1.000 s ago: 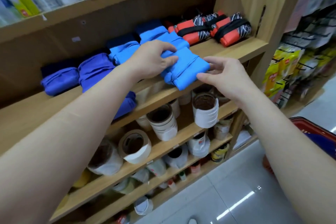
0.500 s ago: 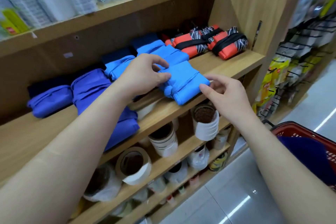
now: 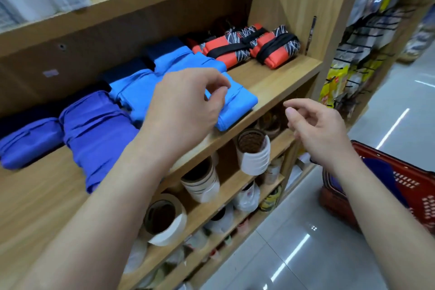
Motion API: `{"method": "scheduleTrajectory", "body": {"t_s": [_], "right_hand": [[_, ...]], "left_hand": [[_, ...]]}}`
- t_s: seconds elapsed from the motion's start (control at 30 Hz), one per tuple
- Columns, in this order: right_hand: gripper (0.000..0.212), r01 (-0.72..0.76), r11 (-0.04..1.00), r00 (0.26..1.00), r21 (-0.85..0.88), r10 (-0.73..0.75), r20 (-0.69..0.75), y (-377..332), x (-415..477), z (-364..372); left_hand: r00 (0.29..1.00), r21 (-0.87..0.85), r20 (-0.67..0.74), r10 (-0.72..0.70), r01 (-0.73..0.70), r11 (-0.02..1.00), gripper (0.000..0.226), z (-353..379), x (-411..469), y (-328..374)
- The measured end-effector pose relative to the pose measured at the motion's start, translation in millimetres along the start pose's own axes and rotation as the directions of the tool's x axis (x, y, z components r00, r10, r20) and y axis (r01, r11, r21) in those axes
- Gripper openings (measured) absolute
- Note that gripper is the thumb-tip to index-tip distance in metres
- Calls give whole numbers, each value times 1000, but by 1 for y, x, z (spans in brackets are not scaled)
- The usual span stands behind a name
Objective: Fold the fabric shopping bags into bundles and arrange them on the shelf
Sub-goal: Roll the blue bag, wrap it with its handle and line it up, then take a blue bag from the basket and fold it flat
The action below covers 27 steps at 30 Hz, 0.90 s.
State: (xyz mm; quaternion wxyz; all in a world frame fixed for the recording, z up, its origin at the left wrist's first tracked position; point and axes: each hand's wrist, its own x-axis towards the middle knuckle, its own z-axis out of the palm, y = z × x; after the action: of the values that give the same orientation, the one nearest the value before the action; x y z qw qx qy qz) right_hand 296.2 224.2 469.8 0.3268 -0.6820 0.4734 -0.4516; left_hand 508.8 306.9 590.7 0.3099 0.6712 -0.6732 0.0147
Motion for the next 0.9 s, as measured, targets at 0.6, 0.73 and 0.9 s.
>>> {"method": "scheduleTrajectory", "body": {"t_s": [0.6,0.73,0.9], "right_hand": [[25,-372,601,849,-707,528,3,226,-113,-277],[29,-602,609,755,-517,645,-118,286,-134,-316],[28,-852,513,520,-109,799,-301,358,-146,-340]], "left_hand": [[687,-124,685,243,-220,968,28,333,-39,131],[620,-94,762,185,-177,980,30,411,-35,161],[584,-35,806,92,-108,993,30,502,-13,177]]}}
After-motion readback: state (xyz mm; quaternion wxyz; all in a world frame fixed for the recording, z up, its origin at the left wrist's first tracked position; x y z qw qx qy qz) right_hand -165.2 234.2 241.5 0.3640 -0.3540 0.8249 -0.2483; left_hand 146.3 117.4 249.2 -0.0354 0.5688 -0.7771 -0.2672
